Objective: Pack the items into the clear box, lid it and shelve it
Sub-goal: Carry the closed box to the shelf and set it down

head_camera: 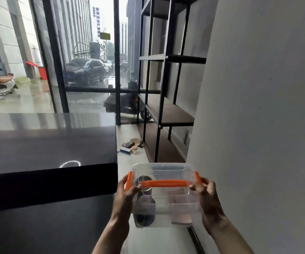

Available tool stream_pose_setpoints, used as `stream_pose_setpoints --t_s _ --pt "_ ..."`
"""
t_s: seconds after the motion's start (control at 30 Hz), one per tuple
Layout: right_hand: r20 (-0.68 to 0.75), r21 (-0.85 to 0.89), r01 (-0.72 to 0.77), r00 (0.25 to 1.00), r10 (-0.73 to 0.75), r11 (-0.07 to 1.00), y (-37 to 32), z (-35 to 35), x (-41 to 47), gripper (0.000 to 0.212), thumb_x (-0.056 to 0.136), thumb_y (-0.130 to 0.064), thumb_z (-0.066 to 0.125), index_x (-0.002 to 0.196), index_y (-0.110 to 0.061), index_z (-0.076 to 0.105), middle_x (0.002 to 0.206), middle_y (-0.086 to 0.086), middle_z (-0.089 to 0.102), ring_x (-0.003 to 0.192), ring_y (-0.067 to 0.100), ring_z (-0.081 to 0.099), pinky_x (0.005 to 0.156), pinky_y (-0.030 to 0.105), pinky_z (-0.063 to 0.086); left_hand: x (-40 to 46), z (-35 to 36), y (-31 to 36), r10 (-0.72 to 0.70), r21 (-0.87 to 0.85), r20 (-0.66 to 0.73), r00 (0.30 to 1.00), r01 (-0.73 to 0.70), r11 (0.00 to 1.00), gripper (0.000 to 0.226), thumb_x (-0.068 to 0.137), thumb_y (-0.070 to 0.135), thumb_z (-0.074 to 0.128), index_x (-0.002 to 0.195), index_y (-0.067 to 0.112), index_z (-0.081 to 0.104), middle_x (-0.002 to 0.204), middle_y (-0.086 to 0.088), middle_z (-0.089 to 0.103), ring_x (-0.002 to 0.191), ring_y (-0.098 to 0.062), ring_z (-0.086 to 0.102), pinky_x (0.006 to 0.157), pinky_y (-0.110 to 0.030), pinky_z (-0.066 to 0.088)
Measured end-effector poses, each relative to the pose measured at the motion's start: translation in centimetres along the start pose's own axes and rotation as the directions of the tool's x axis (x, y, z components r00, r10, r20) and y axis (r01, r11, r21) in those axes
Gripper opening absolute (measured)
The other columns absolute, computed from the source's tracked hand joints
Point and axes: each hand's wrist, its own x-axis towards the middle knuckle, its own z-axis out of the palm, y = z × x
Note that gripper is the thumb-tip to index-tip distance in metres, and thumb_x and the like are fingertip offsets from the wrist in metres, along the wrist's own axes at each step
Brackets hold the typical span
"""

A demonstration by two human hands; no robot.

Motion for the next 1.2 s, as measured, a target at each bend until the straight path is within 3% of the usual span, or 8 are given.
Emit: stream_pose_setpoints --t_s 0.13,0.33,0.5,0.6,0.7,0.87,1.0,1.2 --pt "-0.028 0.003 0.004 1.0 -0.004 1.0 -2.1 1.5 6.9 0.038 0.101 -0.019 0.055 0.135 -0.008 0.042 0.116 0.022 0.066 0.087 0.017 0.059 0.061 0.033 0.042 7.6 2.7 0.5 -0.005 -0.016 0.014 1.0 0.005 1.0 0.068 0.084 0.027 0.07 0.145 0.031 0.042 0.118 0.0 0.065 0.081 -0.007 0.074 0.102 -0.052 0.046" --pt "-0.002 0.004 0.028 1.0 -0.028 1.0 -3.3 3.9 20.8 0.038 0.1 -0.023 0.058 0.132 -0.01 0.042 0.124 0.023 0.063 0.087 0.016 0.059 0.062 0.032 0.043 21.3 6.3 -0.9 -0.035 0.032 -0.009 0.999 0.035 0.999 0.086 0.068 0.042 0.068 0.149 0.033 0.039 0.141 -0.008 0.056 0.123 -0.032 0.058 0.103 -0.059 0.047" --pt "0.08 0.015 0.046 0.996 -0.047 0.999 -5.3 7.3 34.8 0.047 0.093 -0.031 0.064 0.131 -0.014 0.043 0.125 0.018 0.06 0.091 0.018 0.058 0.065 0.032 0.047 33.8 9.4 -1.2 -0.035 0.024 -0.088 0.996 0.037 0.999 0.078 0.065 0.046 0.072 0.139 0.033 0.048 0.133 -0.004 0.062 0.114 -0.025 0.065 0.095 -0.055 0.053" --pt "0.155 0.028 0.021 0.988 -0.026 0.999 -7.6 10.2 43.5 0.051 0.091 -0.033 0.064 0.135 -0.017 0.042 0.123 0.015 0.06 0.095 0.024 0.061 0.082 0.048 0.057 41.6 11.1 0.3 -0.018 0.015 -0.147 0.989 0.02 1.0 0.083 0.068 0.042 0.07 0.146 0.034 0.043 0.135 -0.005 0.061 0.12 -0.029 0.06 0.101 -0.059 0.047" --pt "0.199 0.031 0.009 0.98 -0.015 0.999 -9.4 13.2 51.3 0.035 0.099 -0.021 0.058 0.13 -0.016 0.044 0.119 0.016 0.063 0.088 0.016 0.059 0.064 0.035 0.049 48.6 11.8 1.7 0.012 0.029 -0.194 0.981 -0.006 1.0 0.083 0.067 0.042 0.07 0.145 0.033 0.045 0.133 -0.002 0.061 0.118 -0.027 0.06 0.102 -0.058 0.046" --pt "0.272 0.027 0.035 0.961 -0.041 0.999 -11.1 19.8 62.0 0.033 0.096 -0.017 0.061 0.127 -0.013 0.047 0.112 0.01 0.063 0.085 0.012 0.058 0.064 0.031 0.045 59.5 10.8 2.7 0.005 0.024 -0.269 0.963 0.001 1.0 0.094 0.055 0.048 0.074 0.144 0.039 0.046 0.137 0.0 0.061 0.122 -0.028 0.06 0.102 -0.058 0.047" --pt "0.336 0.016 0.023 0.942 -0.028 1.0 -11.0 26.4 70.3 0.037 0.096 -0.021 0.062 0.129 -0.014 0.046 0.118 0.015 0.063 0.087 0.011 0.058 0.063 0.03 0.043 69.3 8.6 2.0 0.02 0.036 -0.29 0.957 -0.011 0.999 0.083 0.068 0.042 0.07 0.147 0.037 0.044 0.138 -0.001 0.06 0.123 -0.03 0.058 0.101 -0.057 0.047" --pt "0.336 -0.042 0.056 0.941 -0.039 0.998 -13.0 39.2 83.5 0.067 0.07 -0.051 0.067 0.127 -0.021 0.047 0.117 0.012 0.065 0.1 0.024 0.065 0.082 0.044 0.057 86.9 3.4 2.4 0.015 -0.014 -0.32 0.947 -0.021 1.0 0.073 0.07 0.039 0.07 0.14 0.037 0.05 0.131 -0.003 0.065 0.116 -0.028 0.064 0.097 -0.057 0.051"
